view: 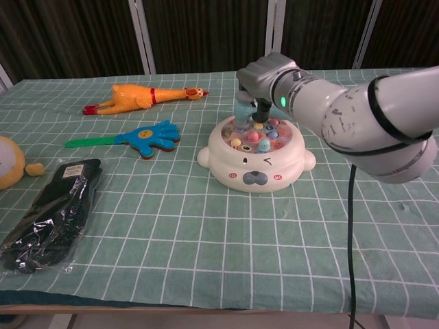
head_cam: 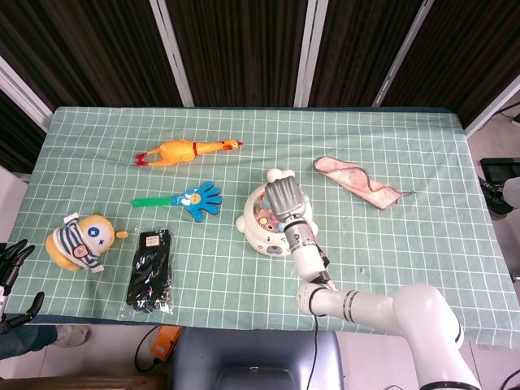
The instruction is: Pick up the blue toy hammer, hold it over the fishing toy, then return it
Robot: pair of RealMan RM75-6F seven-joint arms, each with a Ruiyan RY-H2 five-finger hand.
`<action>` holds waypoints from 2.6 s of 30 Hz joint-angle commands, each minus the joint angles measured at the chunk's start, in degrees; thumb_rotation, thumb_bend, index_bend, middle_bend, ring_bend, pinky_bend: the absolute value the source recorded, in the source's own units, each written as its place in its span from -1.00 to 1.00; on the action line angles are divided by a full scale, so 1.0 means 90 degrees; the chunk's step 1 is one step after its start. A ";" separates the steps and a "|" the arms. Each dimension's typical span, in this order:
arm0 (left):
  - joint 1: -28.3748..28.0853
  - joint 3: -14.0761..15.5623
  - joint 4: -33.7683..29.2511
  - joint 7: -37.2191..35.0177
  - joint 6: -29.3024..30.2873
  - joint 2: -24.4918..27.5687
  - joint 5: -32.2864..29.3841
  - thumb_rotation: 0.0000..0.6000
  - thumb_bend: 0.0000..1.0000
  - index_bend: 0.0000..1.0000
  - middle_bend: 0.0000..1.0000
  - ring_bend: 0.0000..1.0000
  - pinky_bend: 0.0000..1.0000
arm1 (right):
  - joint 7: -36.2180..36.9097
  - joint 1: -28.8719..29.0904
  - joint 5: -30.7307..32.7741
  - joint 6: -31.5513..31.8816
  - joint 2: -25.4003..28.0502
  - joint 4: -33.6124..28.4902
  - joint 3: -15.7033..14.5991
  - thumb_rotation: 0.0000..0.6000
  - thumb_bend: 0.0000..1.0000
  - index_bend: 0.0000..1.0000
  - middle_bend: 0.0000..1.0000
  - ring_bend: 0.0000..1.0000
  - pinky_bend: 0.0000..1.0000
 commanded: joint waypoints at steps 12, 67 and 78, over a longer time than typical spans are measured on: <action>0.0024 0.0023 -0.0045 0.0138 0.0058 -0.0030 0.0083 1.00 -0.18 -1.00 -1.00 -1.00 -1.00 | 0.0845 -0.1246 -0.1727 0.1045 0.2286 -0.3085 -0.0858 1.00 0.09 1.00 0.46 0.72 1.00; -0.0012 0.0081 -0.0151 0.0521 -0.0042 -0.0115 0.0168 1.00 -0.17 -1.00 -1.00 -1.00 -1.00 | 0.6267 -0.3921 -0.4583 0.0232 0.1554 0.0660 -0.1404 1.00 -0.04 1.00 0.46 0.71 1.00; -0.0011 0.0093 -0.0163 0.0550 -0.0051 -0.0115 0.0170 1.00 -0.17 -1.00 -1.00 -1.00 -1.00 | 0.6437 -0.3951 -0.4600 0.0011 0.1433 0.0954 -0.1271 1.00 -0.06 1.00 0.46 0.71 1.00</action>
